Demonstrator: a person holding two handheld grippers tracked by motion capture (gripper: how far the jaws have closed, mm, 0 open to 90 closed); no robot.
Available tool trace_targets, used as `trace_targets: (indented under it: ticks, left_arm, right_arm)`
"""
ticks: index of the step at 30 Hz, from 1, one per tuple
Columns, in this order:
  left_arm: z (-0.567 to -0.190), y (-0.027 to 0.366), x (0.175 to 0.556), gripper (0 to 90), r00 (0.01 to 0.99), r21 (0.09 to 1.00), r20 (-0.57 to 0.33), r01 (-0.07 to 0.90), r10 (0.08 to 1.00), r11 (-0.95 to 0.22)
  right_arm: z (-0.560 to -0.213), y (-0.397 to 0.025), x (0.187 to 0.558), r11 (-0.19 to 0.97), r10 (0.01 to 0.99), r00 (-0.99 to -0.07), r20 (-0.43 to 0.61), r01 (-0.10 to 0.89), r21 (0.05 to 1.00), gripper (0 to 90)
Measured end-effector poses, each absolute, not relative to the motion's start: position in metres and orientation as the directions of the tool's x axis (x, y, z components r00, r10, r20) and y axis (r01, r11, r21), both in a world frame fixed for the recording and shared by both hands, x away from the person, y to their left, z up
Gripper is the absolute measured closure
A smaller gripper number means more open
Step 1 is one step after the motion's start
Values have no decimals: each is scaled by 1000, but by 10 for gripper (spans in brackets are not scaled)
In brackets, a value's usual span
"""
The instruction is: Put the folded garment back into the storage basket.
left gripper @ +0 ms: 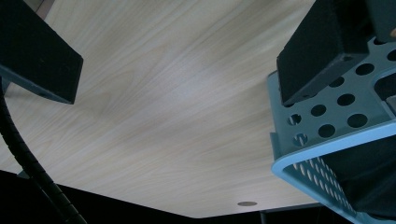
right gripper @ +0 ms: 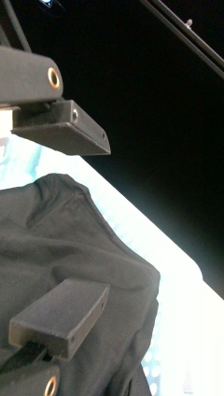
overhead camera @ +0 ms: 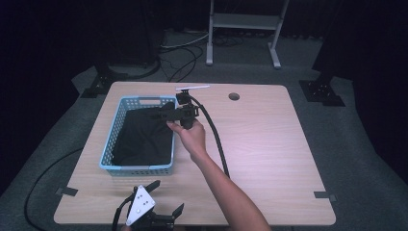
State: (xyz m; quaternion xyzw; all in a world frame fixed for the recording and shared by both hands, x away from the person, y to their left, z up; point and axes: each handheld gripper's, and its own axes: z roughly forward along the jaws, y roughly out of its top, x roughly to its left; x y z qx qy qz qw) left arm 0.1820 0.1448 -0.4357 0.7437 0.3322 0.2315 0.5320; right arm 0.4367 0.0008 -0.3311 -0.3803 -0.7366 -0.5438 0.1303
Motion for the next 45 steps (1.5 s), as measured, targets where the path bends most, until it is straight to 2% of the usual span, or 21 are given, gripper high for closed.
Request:
trace_targets:
  ticks: [7,20,45]
  left_arm:
    - [-437,144,184,0,673,942,-8,253,740,-220]
    - [-438,141,185,0,681,940,-9,255,732,-226]
    - [-441,142,187,0,677,935,-19,273,735,-227]
  right_arm:
    - [-337,-6,432,114,386,-688,615,697,708,214]
    - [-338,-23,422,133,365,-719,591,669,731,183]
    - [-377,-76,418,87,376,-683,627,699,710,182]
